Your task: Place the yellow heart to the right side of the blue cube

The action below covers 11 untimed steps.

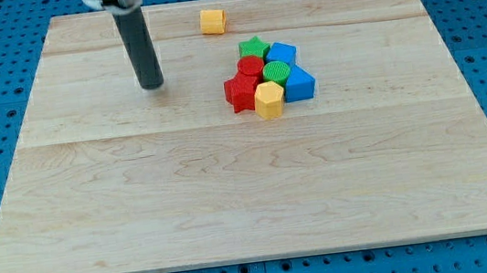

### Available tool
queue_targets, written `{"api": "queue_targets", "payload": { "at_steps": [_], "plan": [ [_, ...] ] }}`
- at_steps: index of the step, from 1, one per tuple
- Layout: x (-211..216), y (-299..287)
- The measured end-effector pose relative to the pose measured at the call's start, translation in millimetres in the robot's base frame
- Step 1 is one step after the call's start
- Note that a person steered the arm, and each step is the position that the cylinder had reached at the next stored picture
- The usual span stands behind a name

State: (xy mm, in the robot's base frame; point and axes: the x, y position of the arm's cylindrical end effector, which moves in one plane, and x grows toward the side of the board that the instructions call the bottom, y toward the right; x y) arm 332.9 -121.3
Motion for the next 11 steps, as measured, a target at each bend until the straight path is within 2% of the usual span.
{"api": "queue_targets", "payload": {
  "at_steps": [1, 3, 4, 5, 6, 8, 11],
  "plan": [
    [-65, 0],
    [-123, 73],
    [-107, 121],
    [-94, 122],
    [-94, 97],
    [-63, 124],
    [-55, 231]
  ]
}}
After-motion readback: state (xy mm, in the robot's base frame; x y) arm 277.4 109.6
